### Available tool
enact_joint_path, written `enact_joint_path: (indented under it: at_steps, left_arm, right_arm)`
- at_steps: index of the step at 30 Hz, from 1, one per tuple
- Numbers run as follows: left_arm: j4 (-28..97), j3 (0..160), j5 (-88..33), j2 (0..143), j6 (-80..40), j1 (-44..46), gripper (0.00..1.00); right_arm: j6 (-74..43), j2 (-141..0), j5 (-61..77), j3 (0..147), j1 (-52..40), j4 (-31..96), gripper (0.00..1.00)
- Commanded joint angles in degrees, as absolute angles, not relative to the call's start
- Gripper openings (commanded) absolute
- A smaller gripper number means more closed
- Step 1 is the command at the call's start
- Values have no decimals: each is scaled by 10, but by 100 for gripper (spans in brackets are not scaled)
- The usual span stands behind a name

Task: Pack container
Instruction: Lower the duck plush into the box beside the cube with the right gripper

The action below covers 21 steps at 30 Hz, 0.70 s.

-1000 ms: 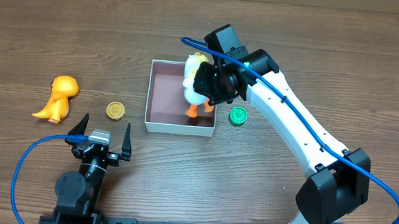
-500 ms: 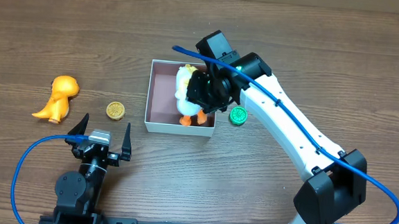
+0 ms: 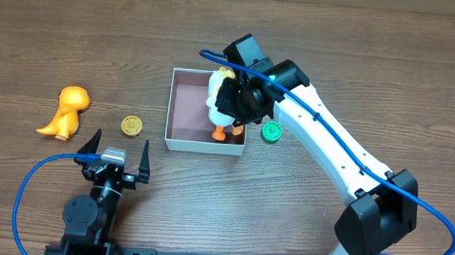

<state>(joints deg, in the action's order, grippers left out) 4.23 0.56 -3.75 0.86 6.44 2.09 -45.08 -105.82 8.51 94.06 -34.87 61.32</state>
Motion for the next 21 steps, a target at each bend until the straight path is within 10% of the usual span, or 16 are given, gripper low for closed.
enact_joint_path:
  at_steps: [1,21]
  left_arm:
    - [42,3,-32,4,73,15,100]
    - [42,3,-32,4,73,15,100]
  right_arm:
    - [-457,-1067,75,938,-348,608,29]
    - [-498,-1067,58,882,-348,581,39]
